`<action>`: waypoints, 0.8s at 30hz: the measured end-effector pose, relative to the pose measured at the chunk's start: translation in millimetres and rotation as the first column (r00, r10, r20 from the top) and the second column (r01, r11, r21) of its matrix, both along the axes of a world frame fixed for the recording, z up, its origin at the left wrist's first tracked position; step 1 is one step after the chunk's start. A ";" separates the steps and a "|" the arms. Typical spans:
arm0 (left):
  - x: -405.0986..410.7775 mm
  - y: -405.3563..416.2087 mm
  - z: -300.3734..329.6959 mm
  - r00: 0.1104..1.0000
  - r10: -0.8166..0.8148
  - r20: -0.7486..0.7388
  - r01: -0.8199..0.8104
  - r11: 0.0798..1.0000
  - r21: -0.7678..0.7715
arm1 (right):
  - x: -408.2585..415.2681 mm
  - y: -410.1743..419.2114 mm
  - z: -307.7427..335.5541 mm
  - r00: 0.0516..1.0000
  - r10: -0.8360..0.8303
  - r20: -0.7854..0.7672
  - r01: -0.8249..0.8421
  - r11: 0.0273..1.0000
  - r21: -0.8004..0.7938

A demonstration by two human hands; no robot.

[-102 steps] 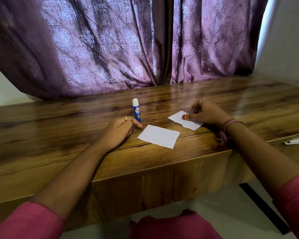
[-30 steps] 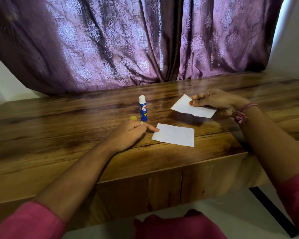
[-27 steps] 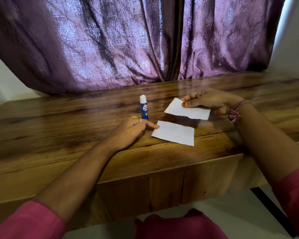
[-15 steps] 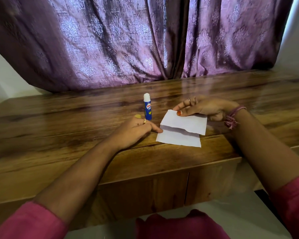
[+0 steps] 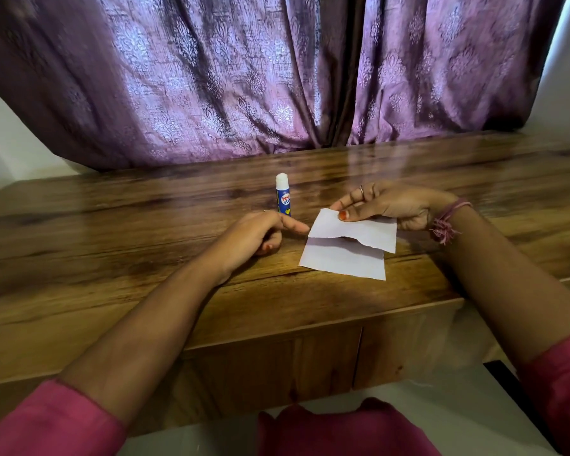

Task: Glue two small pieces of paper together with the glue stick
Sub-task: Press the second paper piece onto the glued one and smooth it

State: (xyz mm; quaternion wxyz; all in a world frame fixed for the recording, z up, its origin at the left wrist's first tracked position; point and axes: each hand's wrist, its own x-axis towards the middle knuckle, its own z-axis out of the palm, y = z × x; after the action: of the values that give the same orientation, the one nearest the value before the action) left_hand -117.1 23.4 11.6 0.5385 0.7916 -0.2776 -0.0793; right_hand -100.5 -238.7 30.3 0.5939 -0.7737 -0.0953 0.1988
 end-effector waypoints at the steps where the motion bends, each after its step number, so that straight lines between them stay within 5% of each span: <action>1: -0.3 0.2 0.6 1.000 0.010 -0.011 -0.010 1.000 -0.015 | -0.6 0.1 0.6 1.000 -0.002 0.001 0.002 1.000 0.003; 24: 1.1 -0.5 -0.8 0.990 0.138 -0.009 -0.137 0.989 0.059 | -7.2 16.2 -5.2 0.995 -0.057 0.076 0.061 0.997 -0.055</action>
State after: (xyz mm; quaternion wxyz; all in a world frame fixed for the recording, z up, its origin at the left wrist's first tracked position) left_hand -115.9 23.0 10.8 0.5212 0.8238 -0.2161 -0.0553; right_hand -107.7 -222.5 25.1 0.5731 -0.7998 -0.0888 0.1549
